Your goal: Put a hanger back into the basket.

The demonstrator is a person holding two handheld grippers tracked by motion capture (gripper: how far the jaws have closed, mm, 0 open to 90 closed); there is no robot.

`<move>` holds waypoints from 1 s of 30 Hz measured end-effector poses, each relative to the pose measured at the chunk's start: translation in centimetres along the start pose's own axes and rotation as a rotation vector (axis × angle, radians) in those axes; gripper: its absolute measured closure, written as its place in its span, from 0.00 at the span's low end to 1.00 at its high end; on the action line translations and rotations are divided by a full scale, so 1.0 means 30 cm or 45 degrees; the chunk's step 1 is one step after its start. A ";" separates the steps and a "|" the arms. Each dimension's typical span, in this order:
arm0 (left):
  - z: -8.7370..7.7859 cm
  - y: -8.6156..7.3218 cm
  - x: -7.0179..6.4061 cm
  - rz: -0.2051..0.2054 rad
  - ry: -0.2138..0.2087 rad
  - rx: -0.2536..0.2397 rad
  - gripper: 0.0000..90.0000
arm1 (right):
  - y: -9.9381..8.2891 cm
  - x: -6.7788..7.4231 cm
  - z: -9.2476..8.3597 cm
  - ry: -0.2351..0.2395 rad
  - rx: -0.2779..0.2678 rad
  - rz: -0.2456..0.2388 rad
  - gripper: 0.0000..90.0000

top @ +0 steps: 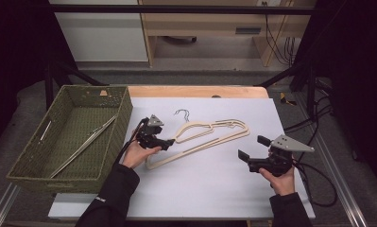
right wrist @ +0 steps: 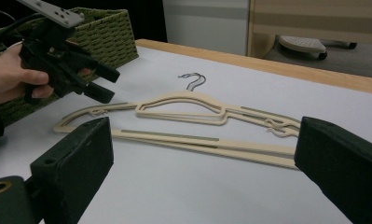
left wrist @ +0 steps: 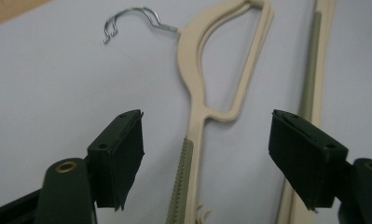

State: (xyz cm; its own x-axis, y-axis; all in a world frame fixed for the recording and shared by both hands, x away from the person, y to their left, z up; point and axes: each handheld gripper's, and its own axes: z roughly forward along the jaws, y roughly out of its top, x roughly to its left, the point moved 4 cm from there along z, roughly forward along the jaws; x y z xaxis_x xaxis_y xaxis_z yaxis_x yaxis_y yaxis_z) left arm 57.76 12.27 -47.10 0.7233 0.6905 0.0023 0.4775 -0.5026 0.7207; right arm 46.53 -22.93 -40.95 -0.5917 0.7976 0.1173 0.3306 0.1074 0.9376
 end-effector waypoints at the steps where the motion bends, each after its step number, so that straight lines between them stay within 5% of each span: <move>1: 0.012 -0.007 0.003 0.012 0.008 0.020 0.33 | -0.001 0.000 0.000 0.003 0.006 -0.005 0.06; 7: 0.055 -0.038 0.022 0.023 0.019 0.110 0.55 | -0.002 0.003 0.004 0.004 0.009 -0.001 0.06; 22: 0.067 -0.059 0.031 0.058 -0.030 0.169 0.71 | -0.001 0.009 0.006 0.016 0.007 -0.004 0.06; 25: 0.066 -0.060 0.050 -0.003 -0.051 0.172 0.74 | -0.001 0.010 0.006 0.017 0.008 -0.001 0.06; 30: 0.066 -0.058 0.052 0.007 -0.049 0.182 0.84 | 0.000 0.014 0.008 0.024 0.009 -0.005 0.06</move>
State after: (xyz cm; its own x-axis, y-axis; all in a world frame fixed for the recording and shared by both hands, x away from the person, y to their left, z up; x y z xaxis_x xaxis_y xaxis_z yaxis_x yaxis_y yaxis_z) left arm 59.04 13.19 -49.73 0.7435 0.6684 -0.0224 0.5375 -0.5773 0.6147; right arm 46.46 -22.44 -40.99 -0.6066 0.7860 0.1196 0.3335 0.1149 0.9357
